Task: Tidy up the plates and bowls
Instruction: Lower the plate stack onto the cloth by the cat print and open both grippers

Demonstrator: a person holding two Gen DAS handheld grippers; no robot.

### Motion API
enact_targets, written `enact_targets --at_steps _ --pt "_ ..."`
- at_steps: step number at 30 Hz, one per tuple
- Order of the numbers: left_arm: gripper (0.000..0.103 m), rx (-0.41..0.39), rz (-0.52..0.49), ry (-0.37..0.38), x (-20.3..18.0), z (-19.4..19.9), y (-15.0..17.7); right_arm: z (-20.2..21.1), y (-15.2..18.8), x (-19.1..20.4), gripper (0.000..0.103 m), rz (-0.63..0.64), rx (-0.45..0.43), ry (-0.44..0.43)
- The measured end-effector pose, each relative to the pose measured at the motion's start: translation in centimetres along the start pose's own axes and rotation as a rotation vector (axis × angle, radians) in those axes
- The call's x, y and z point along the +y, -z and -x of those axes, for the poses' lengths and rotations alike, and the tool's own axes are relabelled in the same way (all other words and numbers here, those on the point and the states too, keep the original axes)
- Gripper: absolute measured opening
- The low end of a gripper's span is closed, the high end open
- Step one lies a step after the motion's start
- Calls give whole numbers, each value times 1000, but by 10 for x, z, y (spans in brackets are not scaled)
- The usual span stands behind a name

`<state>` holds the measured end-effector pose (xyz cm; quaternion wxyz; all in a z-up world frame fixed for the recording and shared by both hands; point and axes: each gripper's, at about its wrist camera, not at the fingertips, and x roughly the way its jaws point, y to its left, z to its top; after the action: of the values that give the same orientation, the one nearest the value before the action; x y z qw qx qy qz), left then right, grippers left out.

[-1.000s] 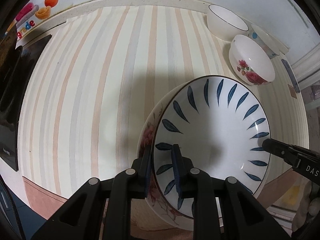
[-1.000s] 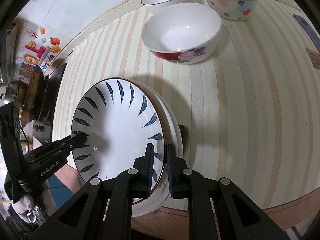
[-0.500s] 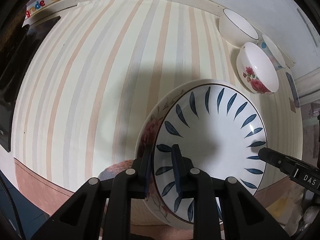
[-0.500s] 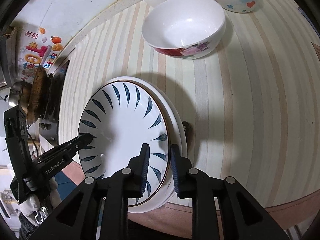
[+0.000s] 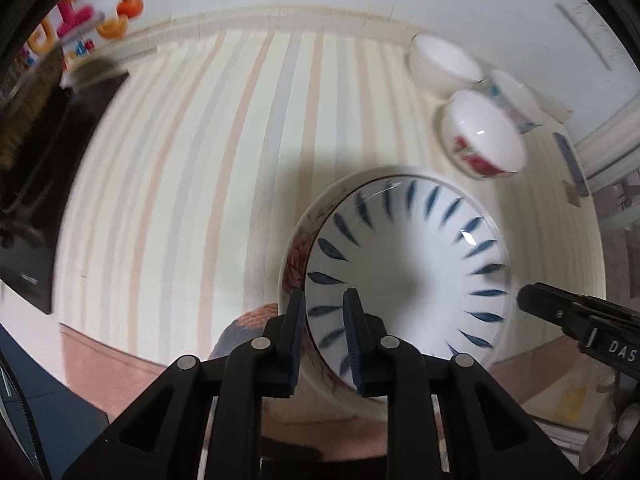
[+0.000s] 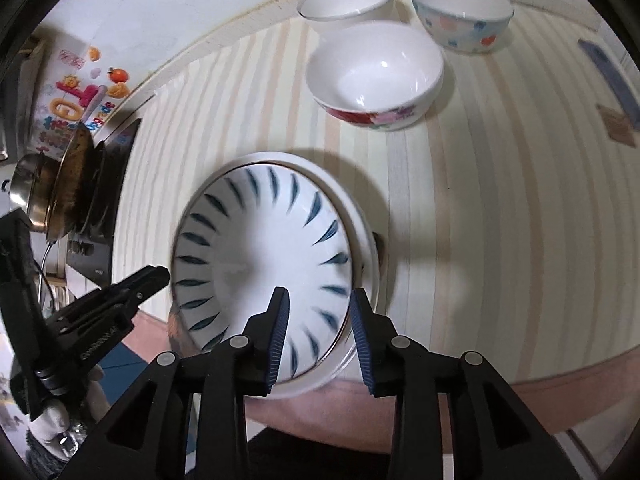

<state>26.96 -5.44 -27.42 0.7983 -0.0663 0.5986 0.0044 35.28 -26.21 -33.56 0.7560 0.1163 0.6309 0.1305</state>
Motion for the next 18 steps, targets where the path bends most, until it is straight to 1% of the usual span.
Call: enact_targets --at_steps 3,4,5,6,7,8,9,11,12,13,14,15,16,18 --pt "18 -33 -24 18 -9 29 8 27 14 12 41 25 -36 7" --pt "18 -49 -36 26 -12 44 13 36 19 16 46 31 -47 6" --pt "18 -58 -45 30 -14 52 15 47 26 20 55 36 -57 4" --pt "18 -80 -61 28 -17 66 20 56 31 24 60 39 -69 2" --pt "21 -98 -66 24 -20 76 21 67 38 28 67 42 -84 1" --pt "22 -116 -72 25 -20 86 23 79 46 33 70 49 -103 2" --pt "27 -137 -84 27 -21 100 28 91 53 38 70 57 -120 6" --pt "31 -151 -91 40 -20 118 34 112 67 44 75 57 -152 5" --pt "34 -162 -92 47 -19 126 37 121 72 46 77 52 -165 2" --pt "39 -169 -95 42 -21 132 38 130 74 48 81 48 -175 -2" --pt "45 -175 -105 38 -21 139 41 140 80 51 81 45 -188 -5" --pt "60 -180 -107 43 -19 146 44 148 84 53 81 42 -199 -5" --pt "69 -182 -108 50 -18 150 46 156 88 55 82 37 -212 -2" --pt "70 -197 -112 63 -17 162 52 173 99 59 83 26 -240 -2"
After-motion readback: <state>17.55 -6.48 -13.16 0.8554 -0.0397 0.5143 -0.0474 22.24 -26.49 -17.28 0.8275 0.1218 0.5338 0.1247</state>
